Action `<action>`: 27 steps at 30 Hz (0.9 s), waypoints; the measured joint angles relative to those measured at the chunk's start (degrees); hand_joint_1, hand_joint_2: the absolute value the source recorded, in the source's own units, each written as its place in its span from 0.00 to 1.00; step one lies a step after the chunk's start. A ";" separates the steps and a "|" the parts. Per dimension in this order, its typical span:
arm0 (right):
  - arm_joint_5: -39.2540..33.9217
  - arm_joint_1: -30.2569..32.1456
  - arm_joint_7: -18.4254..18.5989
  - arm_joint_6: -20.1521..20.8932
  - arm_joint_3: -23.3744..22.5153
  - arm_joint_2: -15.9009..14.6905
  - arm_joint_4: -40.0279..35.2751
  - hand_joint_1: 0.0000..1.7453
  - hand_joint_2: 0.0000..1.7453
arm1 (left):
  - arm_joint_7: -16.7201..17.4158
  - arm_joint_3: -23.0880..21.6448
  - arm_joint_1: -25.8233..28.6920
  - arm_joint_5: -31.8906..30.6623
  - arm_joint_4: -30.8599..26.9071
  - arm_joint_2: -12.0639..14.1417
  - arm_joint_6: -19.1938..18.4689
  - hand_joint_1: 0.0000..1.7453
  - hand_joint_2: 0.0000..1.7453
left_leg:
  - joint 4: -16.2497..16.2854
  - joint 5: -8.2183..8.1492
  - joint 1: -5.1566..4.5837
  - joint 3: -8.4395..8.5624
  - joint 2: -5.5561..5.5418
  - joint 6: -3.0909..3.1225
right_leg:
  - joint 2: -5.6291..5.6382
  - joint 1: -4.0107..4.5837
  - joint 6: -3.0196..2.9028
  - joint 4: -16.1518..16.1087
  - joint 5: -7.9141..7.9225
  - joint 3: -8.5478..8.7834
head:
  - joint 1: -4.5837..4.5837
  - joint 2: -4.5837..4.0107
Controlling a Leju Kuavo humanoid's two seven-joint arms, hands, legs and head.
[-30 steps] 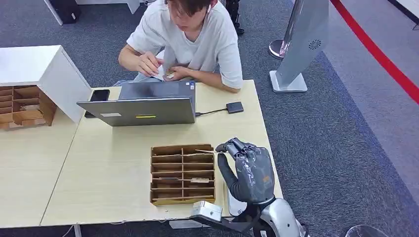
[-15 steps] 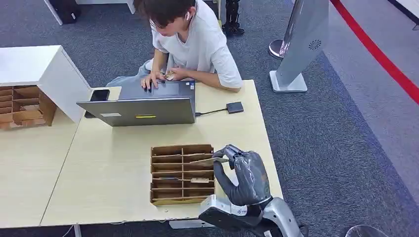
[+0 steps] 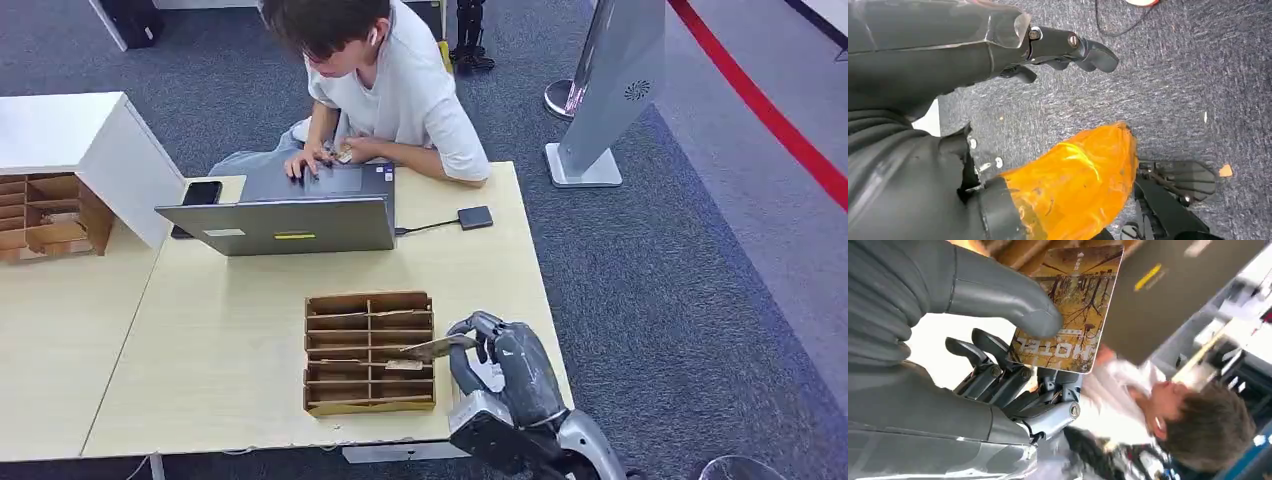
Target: Pass the card to the sensor for recognition and then transmit it.
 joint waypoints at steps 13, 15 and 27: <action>-23.42 11.86 -5.38 6.54 -7.13 -12.81 -1.22 1.00 1.00 | -0.18 0.00 0.24 0.57 0.00 0.00 1.27 0.00 0.00 | 0.01 -0.12 -0.05 -0.05 -0.01 0.17 | -0.03 -0.05 0.03 -0.08 -0.02 0.00 | 0.02 0.00; -25.00 12.86 -5.36 6.61 -7.11 -14.34 -1.22 1.00 1.00 | -0.18 0.00 0.24 0.57 0.00 0.00 1.36 0.00 0.00 | 0.01 -0.12 -0.05 -0.04 -0.01 0.17 | -0.03 -0.05 0.03 -0.08 -0.02 0.00 | 0.00 0.00; -26.68 14.22 -2.51 3.11 -6.23 -19.26 0.65 1.00 1.00 | -0.20 0.00 0.23 0.59 0.00 -0.02 1.70 0.00 0.00 | 0.01 -0.11 -0.04 -0.04 0.02 0.17 | -0.01 -0.04 0.03 -0.08 -0.02 0.01 | 0.00 0.00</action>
